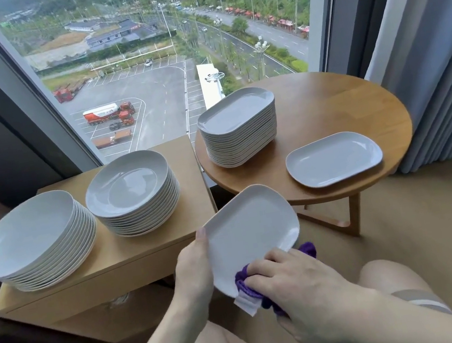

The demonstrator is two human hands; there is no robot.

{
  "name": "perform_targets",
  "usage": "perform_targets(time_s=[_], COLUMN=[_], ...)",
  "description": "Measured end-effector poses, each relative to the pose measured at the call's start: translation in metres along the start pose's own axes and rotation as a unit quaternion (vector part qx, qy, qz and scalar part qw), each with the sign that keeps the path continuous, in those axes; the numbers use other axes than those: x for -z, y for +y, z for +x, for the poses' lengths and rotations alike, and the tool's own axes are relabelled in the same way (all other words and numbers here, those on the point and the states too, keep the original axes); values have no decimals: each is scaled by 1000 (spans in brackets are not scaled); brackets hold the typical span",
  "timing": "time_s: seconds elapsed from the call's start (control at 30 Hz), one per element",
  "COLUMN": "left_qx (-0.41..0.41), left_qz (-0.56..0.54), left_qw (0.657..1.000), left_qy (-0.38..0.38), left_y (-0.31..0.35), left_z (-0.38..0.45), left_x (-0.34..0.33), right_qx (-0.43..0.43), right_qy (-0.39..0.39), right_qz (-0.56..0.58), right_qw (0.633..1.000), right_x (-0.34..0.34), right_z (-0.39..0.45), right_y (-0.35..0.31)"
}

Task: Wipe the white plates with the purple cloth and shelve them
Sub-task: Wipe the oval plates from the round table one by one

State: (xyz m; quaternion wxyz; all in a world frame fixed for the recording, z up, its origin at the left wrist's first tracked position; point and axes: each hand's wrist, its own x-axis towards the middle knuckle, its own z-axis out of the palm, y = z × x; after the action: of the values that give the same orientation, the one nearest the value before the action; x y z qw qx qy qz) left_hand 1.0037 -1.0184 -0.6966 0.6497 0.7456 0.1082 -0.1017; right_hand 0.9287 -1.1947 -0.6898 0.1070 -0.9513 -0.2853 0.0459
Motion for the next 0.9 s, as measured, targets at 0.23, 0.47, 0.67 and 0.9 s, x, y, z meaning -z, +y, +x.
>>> perform_targets(time_s=[0.23, 0.47, 0.67, 0.9], left_qx=[-54, -14, -8, -11], left_qz=[28, 50, 82, 93], left_qw=[998, 997, 993, 995], left_qy=[16, -52, -83, -31], left_y=[7, 6, 16, 50], left_z=[-3, -20, -26, 2], left_x=[5, -7, -31, -65], right_qx=[-131, -209, -182, -99], right_qy=[19, 39, 53, 118], right_qz=[6, 4, -1, 30], right_qw=[991, 977, 982, 988], right_x=[9, 19, 19, 37], right_z=[-2, -3, -3, -3], right_y=[38, 68, 59, 43])
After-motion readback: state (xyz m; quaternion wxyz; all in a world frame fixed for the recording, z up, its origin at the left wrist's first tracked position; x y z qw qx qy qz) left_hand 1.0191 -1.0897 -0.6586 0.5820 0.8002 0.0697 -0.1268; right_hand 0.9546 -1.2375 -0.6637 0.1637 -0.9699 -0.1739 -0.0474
